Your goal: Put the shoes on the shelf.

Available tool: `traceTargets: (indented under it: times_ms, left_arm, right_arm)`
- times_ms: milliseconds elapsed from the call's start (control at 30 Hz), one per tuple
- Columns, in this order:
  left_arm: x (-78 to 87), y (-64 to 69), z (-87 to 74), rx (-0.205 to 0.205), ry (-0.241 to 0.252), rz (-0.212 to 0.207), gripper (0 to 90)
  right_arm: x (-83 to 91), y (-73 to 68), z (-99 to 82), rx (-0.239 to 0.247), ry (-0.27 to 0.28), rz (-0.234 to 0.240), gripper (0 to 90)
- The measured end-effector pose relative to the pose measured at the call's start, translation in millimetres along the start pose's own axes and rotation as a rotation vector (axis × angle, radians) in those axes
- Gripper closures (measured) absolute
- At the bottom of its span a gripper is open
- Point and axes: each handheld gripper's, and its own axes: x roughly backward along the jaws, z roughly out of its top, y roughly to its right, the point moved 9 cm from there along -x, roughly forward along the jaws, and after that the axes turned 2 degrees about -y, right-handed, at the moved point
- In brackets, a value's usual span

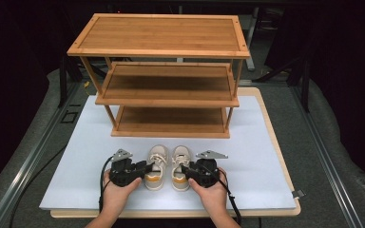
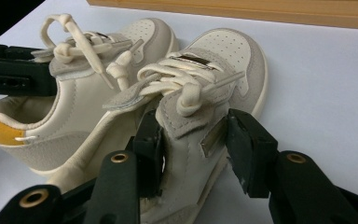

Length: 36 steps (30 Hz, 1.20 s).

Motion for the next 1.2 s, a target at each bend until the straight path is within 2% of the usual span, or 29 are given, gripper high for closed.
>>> traceTargets:
  times_ms: [100,133,167,267,333,400,433,500,567,633,700,800,900,1100,1200]
  left_arm:
    - [-0.5,2.6,-0.5,0.007,0.001,-0.015,61.9]
    - [-1.2,6.4,-0.9,0.023,0.007,-0.045,61.2]
    - [-1.4,7.9,-1.2,0.03,0.007,-0.052,60.9]
    - [-1.5,8.3,-1.5,0.017,0.002,-0.048,60.9]
    - [-1.8,8.1,-1.4,0.01,0.0,-0.054,61.3]
    - [-3.2,8.5,-0.4,-0.004,-0.005,-0.052,61.5]
    - [-5.9,8.8,1.1,-0.026,-0.003,-0.047,61.8]
    - [-8.2,8.2,2.9,-0.02,-0.001,-0.056,61.9]
    - [-8.5,8.2,3.2,-0.019,-0.003,-0.059,62.1]
    - [-8.5,8.4,3.1,-0.013,0.002,-0.061,62.2]
    - [-8.4,8.5,2.9,-0.016,0.008,-0.06,62.2]
    - [-7.9,7.2,2.9,-0.006,0.01,-0.072,61.3]
    - [-6.6,6.5,1.9,0.01,0.025,-0.075,59.2]
    - [-8.4,6.6,0.0,0.017,0.032,-0.072,53.6]
    - [-9.8,6.2,-0.8,0.029,0.036,-0.071,50.9]
  right_arm:
    - [-1.4,-1.9,0.1,0.0,0.001,-0.004,57.5]
    - [-2.6,-2.8,0.4,-0.002,0.006,-0.006,57.5]
    - [-3.6,-4.3,0.6,-0.001,0.009,-0.002,57.5]
    - [-3.7,-6.1,0.2,0.005,0.006,-0.016,57.5]
    - [-3.6,-6.4,0.2,-0.005,0.007,0.004,57.3]
    - [-3.6,-6.3,0.2,-0.007,0.008,0.001,57.3]
    - [-4.5,-5.5,0.5,-0.016,0.016,-0.026,57.2]
    - [-6.3,-5.3,1.7,-0.039,0.034,-0.04,57.2]
    - [-6.9,-5.1,2.1,-0.041,0.042,-0.05,57.2]
    - [-6.9,-6.7,0.5,-0.069,0.08,-0.073,56.7]
    - [-6.4,-8.0,-0.9,-0.063,0.097,-0.085,55.3]
    - [-5.2,-8.4,-1.4,-0.073,0.095,-0.06,51.6]
    - [-2.6,-7.4,-2.7,-0.084,0.092,-0.033,52.3]
    - [7.9,-9.0,-0.3,-0.059,0.124,-0.018,51.5]
    - [11.5,-8.1,-1.1,-0.07,0.121,-0.006,51.4]
